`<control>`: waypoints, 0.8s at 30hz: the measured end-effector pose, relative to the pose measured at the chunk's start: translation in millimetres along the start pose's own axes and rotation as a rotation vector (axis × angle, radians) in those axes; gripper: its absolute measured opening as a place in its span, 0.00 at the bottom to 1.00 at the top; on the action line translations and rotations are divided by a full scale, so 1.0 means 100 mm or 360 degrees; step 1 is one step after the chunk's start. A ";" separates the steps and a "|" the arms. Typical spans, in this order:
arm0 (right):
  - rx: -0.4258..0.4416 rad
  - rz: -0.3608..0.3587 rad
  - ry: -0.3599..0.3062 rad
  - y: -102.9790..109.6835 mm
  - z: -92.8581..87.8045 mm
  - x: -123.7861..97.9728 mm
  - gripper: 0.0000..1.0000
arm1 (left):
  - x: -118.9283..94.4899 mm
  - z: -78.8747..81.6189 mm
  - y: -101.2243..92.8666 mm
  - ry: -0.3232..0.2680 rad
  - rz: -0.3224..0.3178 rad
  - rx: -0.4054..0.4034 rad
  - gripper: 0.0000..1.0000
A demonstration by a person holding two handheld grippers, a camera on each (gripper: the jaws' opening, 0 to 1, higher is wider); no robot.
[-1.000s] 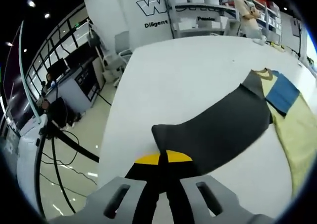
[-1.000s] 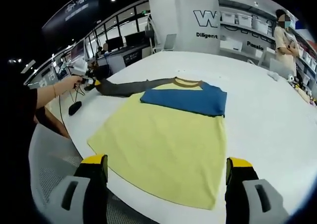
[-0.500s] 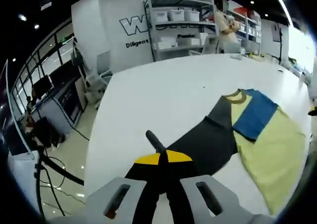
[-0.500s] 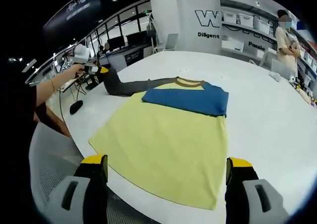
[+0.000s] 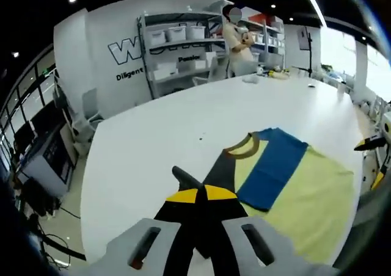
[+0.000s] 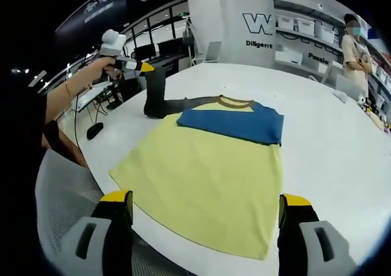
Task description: Fold the garment on the visible template until the final outline fits inside the template.
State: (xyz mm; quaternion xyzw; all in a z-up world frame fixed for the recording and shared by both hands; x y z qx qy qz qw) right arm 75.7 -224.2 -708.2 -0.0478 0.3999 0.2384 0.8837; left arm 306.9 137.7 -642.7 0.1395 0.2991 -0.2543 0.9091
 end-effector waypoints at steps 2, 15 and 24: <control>-0.0002 0.0000 0.0002 0.00 -0.01 0.00 0.99 | 0.03 0.04 -0.05 -0.0015 -0.0020 0.0013 0.03; -0.0013 0.0017 0.0030 0.02 -0.02 0.04 0.99 | 0.33 0.44 -0.65 -0.0097 -0.0214 0.0067 0.03; 0.0009 0.0029 0.0047 0.02 -0.07 0.07 0.98 | 0.50 0.57 -0.96 -0.0103 -0.0325 0.0058 0.03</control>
Point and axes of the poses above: the point that each gripper's makers call its tool centre point, and the gripper's own axes: x roughly forward along the fingers, y roughly to its left, z roughly out of its top, the point moved 10 cm from there along -x, roughly backward along the fingers, and after that the axes turned 5 degrees about y, right-handed, at the moved point
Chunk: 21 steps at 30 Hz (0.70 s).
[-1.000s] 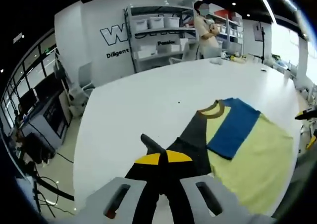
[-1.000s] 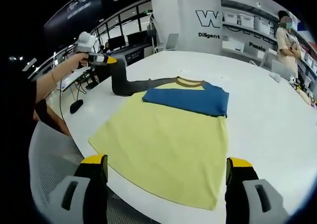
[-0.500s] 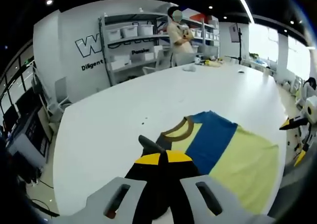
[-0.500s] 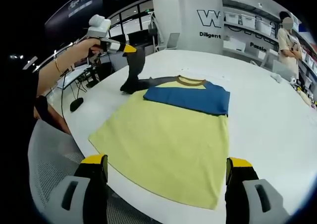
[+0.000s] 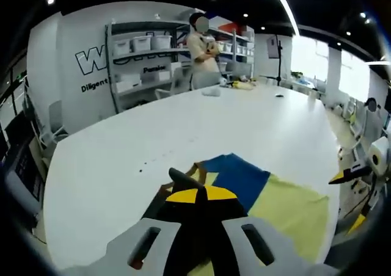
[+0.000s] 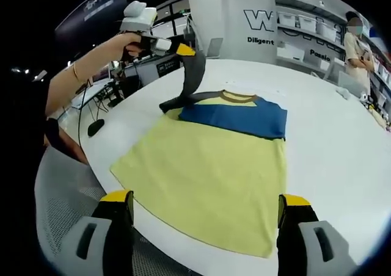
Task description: Fold the garment on the visible template until the final outline fits inside the template.
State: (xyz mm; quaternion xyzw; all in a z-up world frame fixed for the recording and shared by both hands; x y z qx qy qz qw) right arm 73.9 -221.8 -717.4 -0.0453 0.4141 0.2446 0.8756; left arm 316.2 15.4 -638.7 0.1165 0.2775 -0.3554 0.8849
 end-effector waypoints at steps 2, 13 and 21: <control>0.0007 0.0002 0.0007 0.00 -0.01 0.01 0.98 | 0.05 0.03 -0.05 -0.0009 -0.0008 -0.0022 0.03; 0.0002 0.0027 0.0034 0.05 -0.01 0.06 0.97 | 0.41 -0.05 -0.31 0.0052 -0.0098 -0.0101 0.03; 0.0023 0.0023 0.0047 0.04 -0.05 0.06 0.97 | 0.58 -0.06 -0.42 0.0049 -0.0088 -0.0109 0.03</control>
Point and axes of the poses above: the point that each gripper's makers call its tool centre point, and the gripper's own axes: x roughly forward along the fingers, y roughly to its left, z roughly out of its top, the point moved 10 cm from there along -x, roughly backward along the fingers, and after that the axes turned 5 degrees about y, right-handed, at the moved point
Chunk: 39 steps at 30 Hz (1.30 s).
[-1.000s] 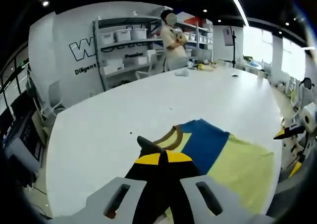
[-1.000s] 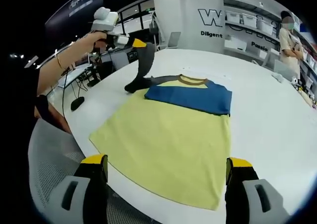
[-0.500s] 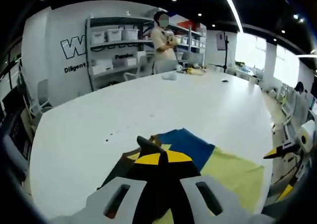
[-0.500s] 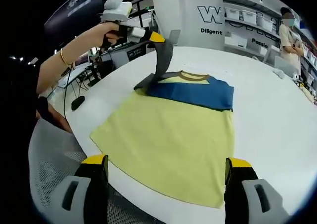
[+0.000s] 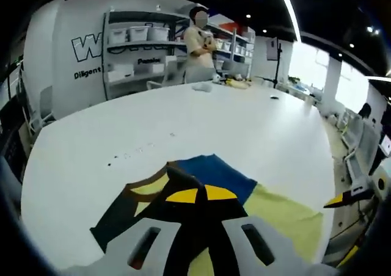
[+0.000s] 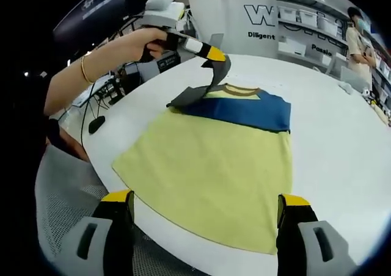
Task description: Fold the garment on the visible template until the final outline fits inside the template.
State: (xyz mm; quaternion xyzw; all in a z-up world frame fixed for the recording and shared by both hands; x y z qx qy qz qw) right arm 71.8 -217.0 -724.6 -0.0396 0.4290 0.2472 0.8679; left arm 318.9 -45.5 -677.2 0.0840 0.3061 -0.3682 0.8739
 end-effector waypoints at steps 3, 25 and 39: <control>0.0003 -0.0004 0.0000 0.00 -0.01 -0.01 0.97 | 0.07 -0.01 -0.04 0.0009 -0.0017 0.0007 0.03; 0.0030 -0.0050 -0.0044 -0.10 0.03 -0.01 0.96 | 0.68 -0.36 -0.20 0.0173 -0.0070 -0.0047 0.04; 0.0079 -0.0137 -0.0059 -0.20 -0.03 -0.02 0.93 | 0.80 -0.36 -0.35 0.0141 -0.0158 0.0021 0.16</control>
Point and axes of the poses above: the point that each gripper's makers call its tool centre point, and the gripper's own axes: x roughly forward along the fingers, y roughly to its left, z roughly out of its top, the point moved 10 cm from there along -x, roughly backward along the fingers, and after that the axes turned 5 degrees about y, right-handed, at the moved point
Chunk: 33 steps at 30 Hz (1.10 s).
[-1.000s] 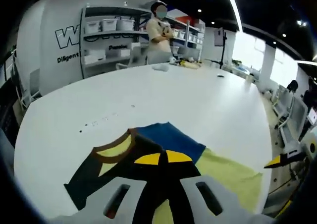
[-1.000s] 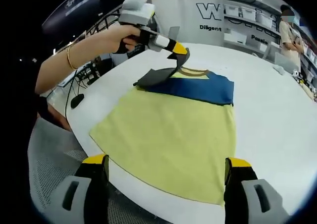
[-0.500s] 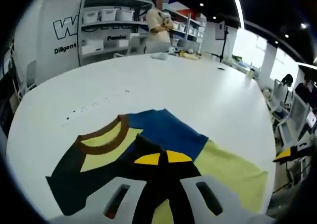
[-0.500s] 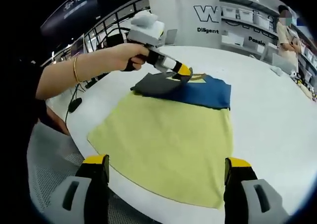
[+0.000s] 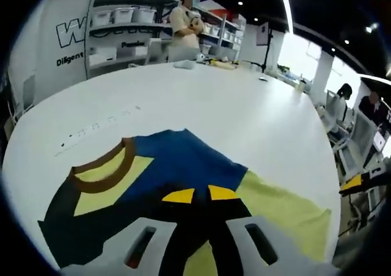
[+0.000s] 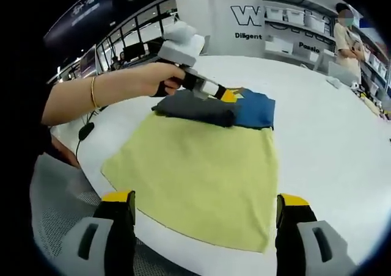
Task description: Fold the garment on the visible template until the final outline fits inside the template.
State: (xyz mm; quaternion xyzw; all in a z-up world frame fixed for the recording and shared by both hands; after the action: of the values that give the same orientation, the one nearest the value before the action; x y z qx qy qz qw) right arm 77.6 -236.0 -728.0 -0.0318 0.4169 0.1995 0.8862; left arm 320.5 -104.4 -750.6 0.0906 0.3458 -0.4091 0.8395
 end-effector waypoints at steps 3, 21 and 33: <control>-0.0032 -0.0055 -0.0075 -0.02 0.08 0.00 0.89 | -0.07 0.02 0.05 -0.0005 0.0027 -0.0009 0.28; -0.0151 -0.0015 -0.0198 -0.16 0.69 0.30 0.78 | -0.66 -0.03 0.32 -0.0118 0.0215 0.0134 0.80; -0.0185 0.0051 -0.0185 -0.25 0.97 0.50 0.81 | -1.08 -0.20 0.58 -0.0162 0.0289 0.0153 0.99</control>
State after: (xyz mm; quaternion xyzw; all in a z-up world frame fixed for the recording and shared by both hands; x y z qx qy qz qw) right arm 186.4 -221.3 -704.8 -0.0651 0.3529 0.2391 0.9023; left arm 308.2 9.3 -702.2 0.1409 0.2730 -0.3517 0.8843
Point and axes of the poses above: the point that each gripper's makers call its tool centre point, and the gripper's own axes: x roughly forward along the fingers, y roughly to its left, z roughly out of its top, the point moved 10 cm from there along -x, roughly backward along the fingers, and after that the axes turned 5 degrees about y, right-handed, at the moved point
